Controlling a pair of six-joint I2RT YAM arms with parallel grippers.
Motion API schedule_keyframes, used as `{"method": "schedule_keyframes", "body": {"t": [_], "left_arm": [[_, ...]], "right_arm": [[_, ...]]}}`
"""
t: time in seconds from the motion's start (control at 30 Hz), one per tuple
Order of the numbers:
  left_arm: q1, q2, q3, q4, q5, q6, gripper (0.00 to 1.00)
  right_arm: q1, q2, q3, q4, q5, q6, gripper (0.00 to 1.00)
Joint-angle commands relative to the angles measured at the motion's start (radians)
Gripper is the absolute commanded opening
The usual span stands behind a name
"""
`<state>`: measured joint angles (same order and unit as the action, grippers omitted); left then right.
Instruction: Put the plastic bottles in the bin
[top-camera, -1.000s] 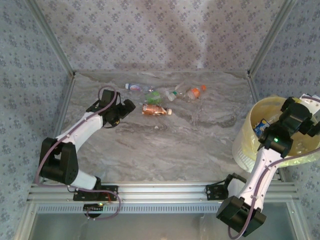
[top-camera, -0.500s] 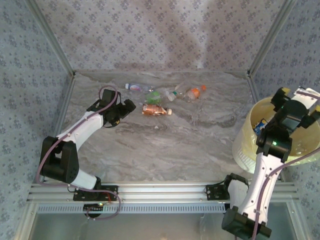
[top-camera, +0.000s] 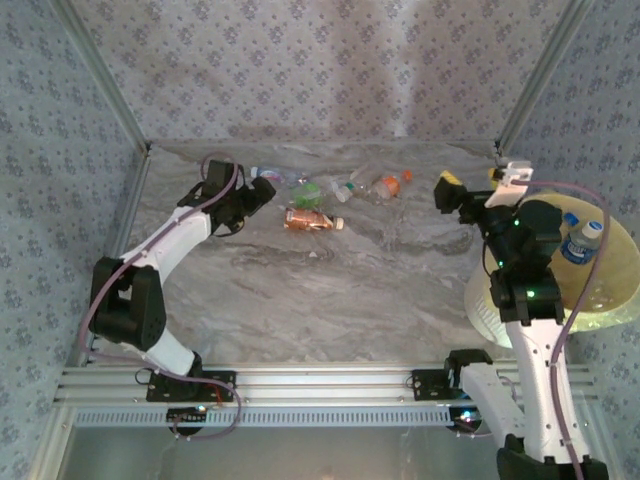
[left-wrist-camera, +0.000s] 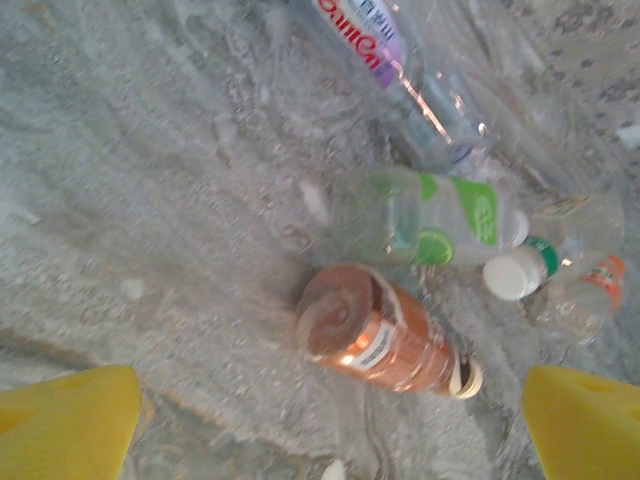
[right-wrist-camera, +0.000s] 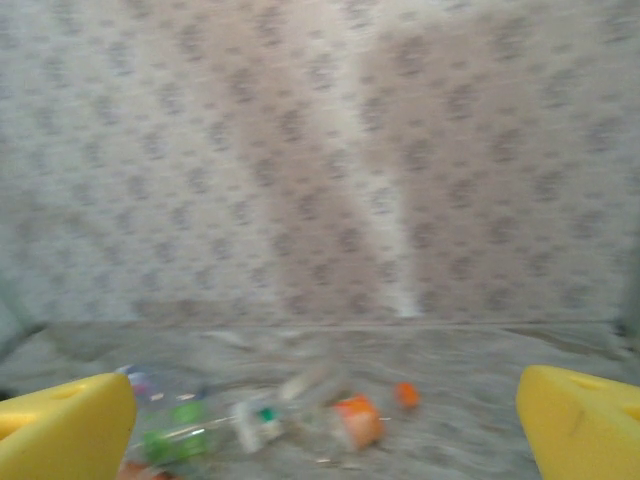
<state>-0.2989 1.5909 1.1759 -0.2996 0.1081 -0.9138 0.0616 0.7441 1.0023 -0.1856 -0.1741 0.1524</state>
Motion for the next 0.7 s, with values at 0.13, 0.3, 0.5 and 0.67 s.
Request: {"method": "schedule_keyframes", "body": {"t": [0.13, 0.3, 0.5, 0.67], "left_arm": [[0.03, 0.108, 0.105, 0.128, -0.043, -0.141, 0.98], [0.055, 0.23, 0.229, 0.157, -0.056, -0.168, 0.98], [0.067, 0.409, 0.395, 0.12, -0.097, -0.318, 0.98], [0.069, 0.541, 0.537, 0.03, -0.108, -0.455, 0.98]], "right_arm": [[0.24, 0.058, -0.065, 0.115, -0.081, -0.002, 1.0], [0.394, 0.125, -0.053, 0.023, 0.128, -0.134, 1.0], [0.429, 0.161, -0.016, -0.034, 0.22, -0.168, 1.0], [0.44, 0.145, 0.002, -0.094, 0.293, -0.209, 1.0]]}}
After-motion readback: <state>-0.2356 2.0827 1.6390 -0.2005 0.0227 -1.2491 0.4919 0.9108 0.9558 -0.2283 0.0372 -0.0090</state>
